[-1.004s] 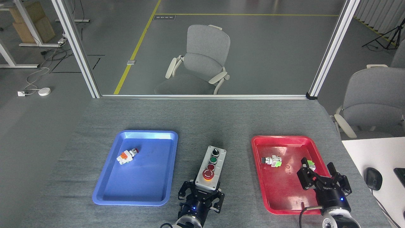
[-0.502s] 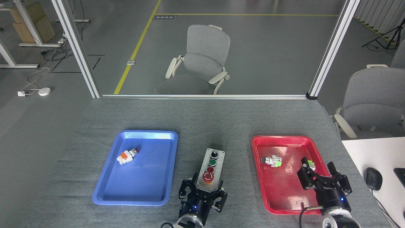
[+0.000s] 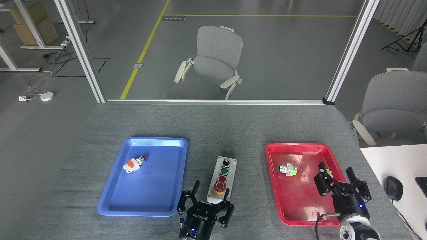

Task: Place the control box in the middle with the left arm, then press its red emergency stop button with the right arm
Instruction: 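Withdraw the left gripper and move the right gripper toward the box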

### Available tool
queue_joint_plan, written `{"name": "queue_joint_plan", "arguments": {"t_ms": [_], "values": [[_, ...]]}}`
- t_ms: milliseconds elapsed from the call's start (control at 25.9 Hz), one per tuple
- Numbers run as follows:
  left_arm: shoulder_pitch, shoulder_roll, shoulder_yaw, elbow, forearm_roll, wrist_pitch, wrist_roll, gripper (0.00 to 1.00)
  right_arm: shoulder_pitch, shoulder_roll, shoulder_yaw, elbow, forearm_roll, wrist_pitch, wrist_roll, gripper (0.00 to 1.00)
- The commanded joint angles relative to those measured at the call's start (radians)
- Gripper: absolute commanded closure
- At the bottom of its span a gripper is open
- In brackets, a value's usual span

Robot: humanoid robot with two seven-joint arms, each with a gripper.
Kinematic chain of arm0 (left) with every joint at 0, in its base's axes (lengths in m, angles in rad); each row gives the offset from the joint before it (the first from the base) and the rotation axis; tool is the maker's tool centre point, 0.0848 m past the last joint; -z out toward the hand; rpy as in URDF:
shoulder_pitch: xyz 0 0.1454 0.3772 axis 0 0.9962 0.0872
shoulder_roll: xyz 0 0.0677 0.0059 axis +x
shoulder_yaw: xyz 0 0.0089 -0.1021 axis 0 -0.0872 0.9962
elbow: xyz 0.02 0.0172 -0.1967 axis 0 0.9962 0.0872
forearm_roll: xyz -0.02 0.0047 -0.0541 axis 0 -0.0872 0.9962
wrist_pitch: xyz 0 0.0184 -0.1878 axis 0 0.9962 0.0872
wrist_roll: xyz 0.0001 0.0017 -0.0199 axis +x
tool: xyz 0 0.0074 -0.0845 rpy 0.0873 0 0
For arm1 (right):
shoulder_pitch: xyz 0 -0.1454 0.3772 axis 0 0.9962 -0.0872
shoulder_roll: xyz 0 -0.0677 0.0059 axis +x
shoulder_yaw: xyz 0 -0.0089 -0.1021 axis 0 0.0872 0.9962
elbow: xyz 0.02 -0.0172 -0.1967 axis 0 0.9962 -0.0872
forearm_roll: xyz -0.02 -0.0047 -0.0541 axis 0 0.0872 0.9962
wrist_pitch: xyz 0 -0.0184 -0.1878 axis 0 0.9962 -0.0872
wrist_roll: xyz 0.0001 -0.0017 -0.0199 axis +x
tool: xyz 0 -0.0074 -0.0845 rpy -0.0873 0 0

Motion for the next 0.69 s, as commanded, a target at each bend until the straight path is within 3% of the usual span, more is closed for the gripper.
{"name": "queue_joint_plan", "arguments": {"t_ms": [0,77,116,193,232,270,425,541,656], "values": [[0.058,0.064,0.077,-0.135,-0.039,-0.004,-0.005,0.01,-0.026,-0.001,0.005,0.016,-0.002,0.000,0.000,0.01],[0.079,0.116,0.149,-0.166,-0.033,-0.014,-0.010,0.01,-0.044,-0.001,0.011,0.016,-0.002,0.000,-0.002,0.04],[0.084,0.145,0.186,-0.167,-0.028,-0.021,-0.010,0.01,-0.052,-0.001,0.012,0.016,-0.003,0.000,-0.002,0.10],[0.085,0.185,0.244,-0.157,-0.025,-0.055,-0.011,0.01,-0.067,-0.002,0.018,0.020,-0.002,-0.007,-0.002,0.26],[0.082,0.197,0.275,-0.144,-0.025,-0.076,-0.011,0.01,-0.077,-0.002,0.031,0.022,-0.002,-0.013,-0.002,0.41],[0.079,0.202,0.312,-0.126,-0.024,-0.101,-0.011,0.01,-0.089,-0.002,0.058,0.025,-0.002,-0.015,-0.002,0.52],[0.073,0.197,0.478,-0.081,0.008,-0.231,-0.091,0.01,-0.166,0.001,0.216,0.065,0.000,-0.015,0.000,0.77],[0.068,0.200,0.536,-0.075,0.008,-0.290,-0.152,0.01,-0.209,0.004,0.324,0.069,0.002,-0.018,0.004,1.00],[0.062,0.205,0.536,-0.075,0.008,-0.297,-0.189,0.01,-0.245,0.013,0.445,0.075,0.009,-0.059,0.009,1.00]]}}
